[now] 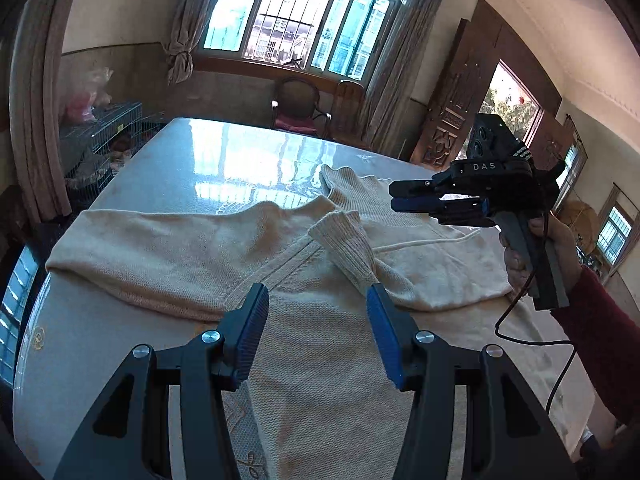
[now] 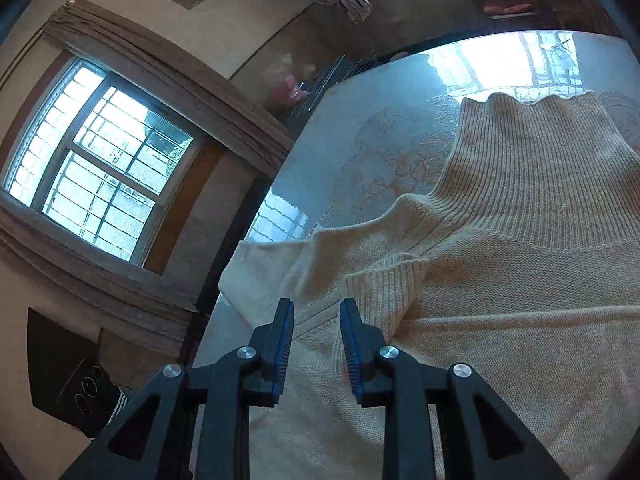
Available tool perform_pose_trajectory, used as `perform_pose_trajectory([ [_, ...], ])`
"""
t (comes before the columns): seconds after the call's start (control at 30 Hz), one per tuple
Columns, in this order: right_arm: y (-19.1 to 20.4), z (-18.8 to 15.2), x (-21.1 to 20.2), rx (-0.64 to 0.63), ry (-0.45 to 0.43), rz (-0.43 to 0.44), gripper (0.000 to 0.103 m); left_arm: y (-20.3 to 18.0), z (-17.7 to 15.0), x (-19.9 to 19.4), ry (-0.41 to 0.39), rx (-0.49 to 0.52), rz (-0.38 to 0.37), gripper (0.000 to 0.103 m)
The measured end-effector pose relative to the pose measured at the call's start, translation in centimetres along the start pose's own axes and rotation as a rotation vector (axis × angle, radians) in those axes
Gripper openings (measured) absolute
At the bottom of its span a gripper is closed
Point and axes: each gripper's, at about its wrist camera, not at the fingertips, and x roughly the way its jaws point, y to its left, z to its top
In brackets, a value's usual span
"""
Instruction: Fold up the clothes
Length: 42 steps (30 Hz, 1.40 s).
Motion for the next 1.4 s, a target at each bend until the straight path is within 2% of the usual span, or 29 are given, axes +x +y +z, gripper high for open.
perform_pose_trajectory([
  [0.13,-0.6,1.3,-0.2,0.153,0.028,0.028,0.026,1.4,1.0,0.1,-0.023,-0.052,-0.017,0.054],
  [0.2,-1.6,2.0,1.4,0.292,0.061,0.024,0.027,2.2,1.3,0.2,-0.022,-0.088,-0.023,0.054],
  [0.27,-3.2,1.5,2.9,0.408,0.08,-0.027,0.031,2.8,1.3,0.2,-0.024,-0.118,-0.032,0.054],
  [0.33,-4.3,0.9,5.1,0.477,0.139,-0.055,0.032,3.2,1.2,0.3,-0.016,-0.137,-0.03,0.054],
  [0.4,-3.2,0.3,7.2,0.443,0.17,0.059,0.032,3.6,1.1,0.1,-0.02,-0.143,-0.023,0.054],
  [0.43,-1.9,0.1,7.9,0.407,0.193,0.189,0.032,3.8,1.0,0.0,-0.023,-0.145,-0.02,0.054],
  [0.47,-0.8,-0.1,8.0,0.38,0.192,0.263,0.032,4.0,1.0,-0.2,-0.027,-0.147,-0.022,0.054],
  [0.5,0.2,0.1,7.5,0.331,0.179,0.272,0.032,4.2,0.9,-0.5,-0.031,-0.149,-0.023,0.054],
  [0.63,2.8,1.6,4.0,0.146,0.081,-0.079,0.032,4.9,1.2,-0.7,-0.041,-0.156,0.004,0.054],
  [0.73,5.1,1.6,3.2,0.052,0.14,-0.126,0.032,5.5,1.4,-0.8,-0.047,-0.162,0.024,0.054],
  [0.83,7.9,0.6,4.9,-0.072,0.238,-0.164,0.032,6.4,1.6,-0.6,-0.047,-0.217,-0.001,0.054],
  [0.97,11.5,-1.2,8.7,-0.293,0.364,-0.284,0.032,6.8,1.3,-0.8,-0.05,-0.214,0.003,0.054],
  [1.1,14.0,-3.6,11.7,-0.579,0.404,-0.489,0.032,6.9,0.7,-0.9,-0.029,-0.184,0.018,0.054],
  [1.23,14.3,-5.0,14.6,-0.749,0.484,-0.606,0.032,7.3,0.4,-1.0,-0.03,-0.195,0.022,0.054],
  [1.27,14.1,-5.0,15.1,-0.776,0.485,-0.648,0.03,7.4,0.4,-1.1,-0.032,-0.198,0.023,0.054],
  [1.3,13.5,-4.6,15.2,-0.751,0.471,-0.664,0.027,7.4,0.3,-1.2,-0.035,-0.2,0.025,0.054],
  [1.33,12.7,-3.7,14.9,-0.675,0.459,-0.628,0.014,7.5,0.3,-1.2,-0.038,-0.202,0.027,0.054],
  [1.4,11.2,-2.0,13.7,-0.558,0.43,-0.56,0.01,7.5,0.3,-1.4,-0.042,-0.203,0.027,0.054],
])
